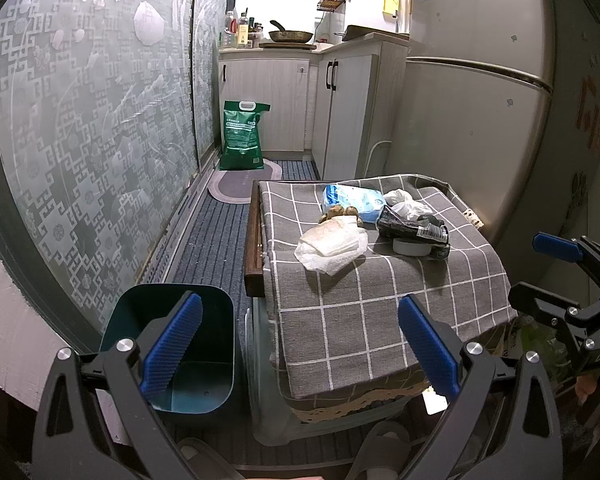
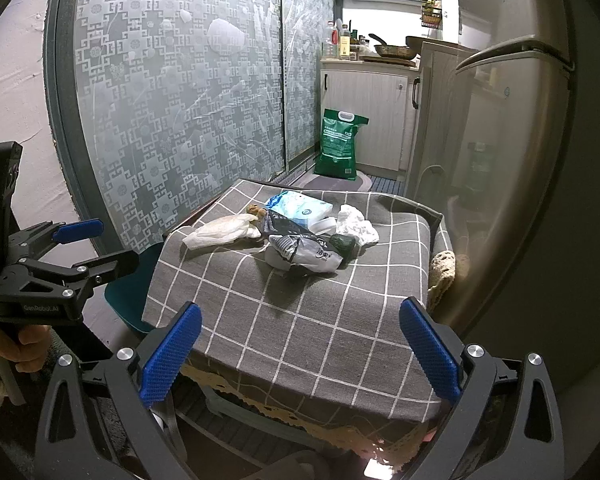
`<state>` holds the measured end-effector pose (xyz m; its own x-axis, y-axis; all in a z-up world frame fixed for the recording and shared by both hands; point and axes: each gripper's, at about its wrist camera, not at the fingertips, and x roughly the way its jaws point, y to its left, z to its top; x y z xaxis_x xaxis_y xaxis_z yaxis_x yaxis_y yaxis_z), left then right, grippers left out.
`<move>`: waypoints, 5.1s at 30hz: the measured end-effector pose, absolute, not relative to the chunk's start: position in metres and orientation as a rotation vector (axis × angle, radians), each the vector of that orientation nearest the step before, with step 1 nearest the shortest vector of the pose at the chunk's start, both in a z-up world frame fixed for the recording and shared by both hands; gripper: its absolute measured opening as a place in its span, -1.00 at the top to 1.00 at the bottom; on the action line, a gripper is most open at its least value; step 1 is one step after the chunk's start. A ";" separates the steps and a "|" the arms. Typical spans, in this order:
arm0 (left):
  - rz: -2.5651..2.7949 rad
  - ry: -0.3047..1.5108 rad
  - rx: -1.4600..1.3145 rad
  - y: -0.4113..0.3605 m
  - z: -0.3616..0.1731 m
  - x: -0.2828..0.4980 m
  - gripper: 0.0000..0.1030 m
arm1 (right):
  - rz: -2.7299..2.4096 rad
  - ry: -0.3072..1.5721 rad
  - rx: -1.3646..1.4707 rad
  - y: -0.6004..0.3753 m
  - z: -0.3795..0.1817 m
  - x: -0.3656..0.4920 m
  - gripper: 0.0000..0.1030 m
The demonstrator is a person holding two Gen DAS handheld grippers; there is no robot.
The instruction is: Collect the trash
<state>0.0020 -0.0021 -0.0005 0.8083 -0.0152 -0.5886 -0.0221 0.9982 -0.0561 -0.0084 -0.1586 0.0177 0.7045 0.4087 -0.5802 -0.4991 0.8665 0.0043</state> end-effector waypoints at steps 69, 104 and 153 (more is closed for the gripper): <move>-0.378 0.783 0.057 0.007 0.008 0.074 0.94 | 0.696 0.752 -0.605 -0.071 0.008 0.088 0.38; -0.199 0.755 -0.164 0.115 -0.005 0.053 0.95 | 0.570 0.671 -0.406 -0.063 0.079 0.100 0.82; -0.016 1.034 -0.106 0.204 -0.115 0.042 0.41 | 0.852 1.005 -0.461 0.182 -0.043 0.091 0.82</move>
